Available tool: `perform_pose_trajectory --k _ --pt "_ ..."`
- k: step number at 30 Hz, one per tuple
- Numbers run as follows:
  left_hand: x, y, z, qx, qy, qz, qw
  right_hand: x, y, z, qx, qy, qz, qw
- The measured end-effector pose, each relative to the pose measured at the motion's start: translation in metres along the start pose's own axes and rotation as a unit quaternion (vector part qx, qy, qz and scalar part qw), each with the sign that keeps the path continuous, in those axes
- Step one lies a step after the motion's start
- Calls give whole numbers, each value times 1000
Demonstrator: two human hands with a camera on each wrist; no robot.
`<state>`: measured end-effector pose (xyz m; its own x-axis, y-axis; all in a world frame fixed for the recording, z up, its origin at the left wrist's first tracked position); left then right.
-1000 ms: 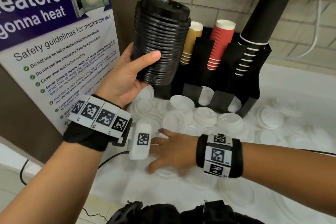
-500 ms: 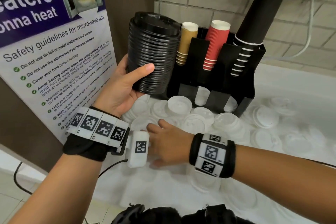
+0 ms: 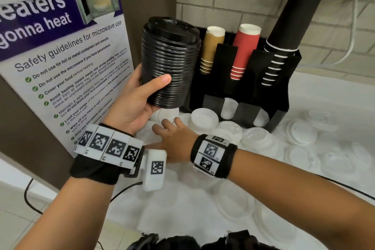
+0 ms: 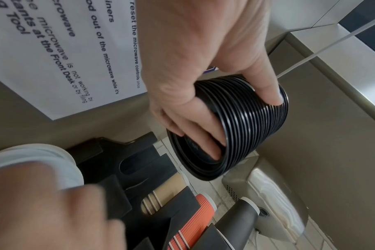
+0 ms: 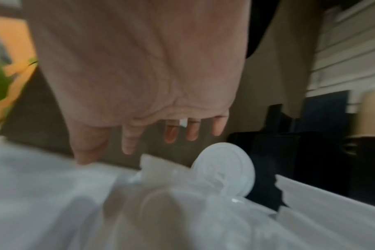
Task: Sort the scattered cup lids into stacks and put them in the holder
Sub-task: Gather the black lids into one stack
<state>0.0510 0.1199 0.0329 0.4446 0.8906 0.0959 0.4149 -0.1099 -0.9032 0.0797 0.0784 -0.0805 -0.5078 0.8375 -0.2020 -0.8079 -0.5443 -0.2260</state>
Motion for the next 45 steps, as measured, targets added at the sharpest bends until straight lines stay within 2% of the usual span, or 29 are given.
perform_pose_trajectory --k 2,4,6,7,8,10,12,13,14,16,19,21,23,24,27,30,31,32,35,38,40,41,45 --pt "-1 0 -1 -5 -4 -1 1000 -13 -14 23 90 -44 -5 995" --pt "-2 1 -3 -5 -9 -3 1000 -28 -41 40 177 -69 -48 981" --pt "-1 2 -7 -5 -9 -5 1000 -43 -72 48 287 -87 -101 949" --pt "0 4 -10 -8 -7 -6 1000 -52 -87 51 370 -102 -128 915" --pt "1 7 -13 -13 -5 -5 1000 -61 -97 53 464 -121 -148 865" --pt "3 14 -20 -19 -2 -1 1000 -77 -109 55 647 -169 -142 730" --pt "4 24 -27 -15 4 3 1000 -87 -111 56 776 -208 -110 585" --pt "3 29 -31 -5 9 3 1000 -89 -110 56 815 -219 -90 529" --pt "3 33 -34 8 13 0 1000 -91 -108 56 840 -227 -69 488" --pt "2 40 -39 43 18 -5 999 -95 -107 54 865 -237 -45 440" --pt "1 47 -38 119 6 -2 993 -101 -109 46 887 -248 -46 387" --pt "2 43 -32 208 -25 -16 978 -104 -109 40 896 -255 -55 360" --pt "-2 23 -29 321 -58 -77 942 -107 -108 37 899 -262 -59 347" --pt "-6 9 -34 374 -51 -135 916 -108 -106 35 899 -263 -58 344" --pt "-27 -26 -62 532 6 -279 799 -107 -98 32 907 -254 -52 333" --pt "-47 -49 -78 652 24 -334 681 -99 -85 23 913 -227 -65 332" --pt "-51 -54 -80 679 25 -332 654 -96 -79 18 915 -215 -74 333" --pt "-51 -58 -83 702 28 -318 637 -94 -75 13 916 -201 -83 338" --pt "-53 -47 -69 753 44 -176 633 -81 -52 -6 913 -144 -117 364" --pt "-58 -28 -44 821 48 -35 568 -66 -23 -20 913 -74 -134 379" --pt "-61 -22 -32 843 46 7 536 -57 -5 -26 909 -31 -129 394" --pt "-62 -20 -28 847 45 19 529 -53 2 -28 905 -14 -129 405" --pt "-64 -14 -11 844 46 75 528 -41 19 -31 874 22 -131 467"
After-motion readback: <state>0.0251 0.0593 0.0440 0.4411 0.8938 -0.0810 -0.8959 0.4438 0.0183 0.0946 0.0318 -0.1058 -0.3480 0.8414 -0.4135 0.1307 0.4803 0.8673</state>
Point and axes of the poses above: each hand's wrist, its own x-axis towards the middle knuckle, its own z-axis out of the back of the hand, y = z × x, the point moved 9 cm from there along x, towards the middle knuckle, and after that the axes turned 2 degrees about x, right-handed, at the moved point
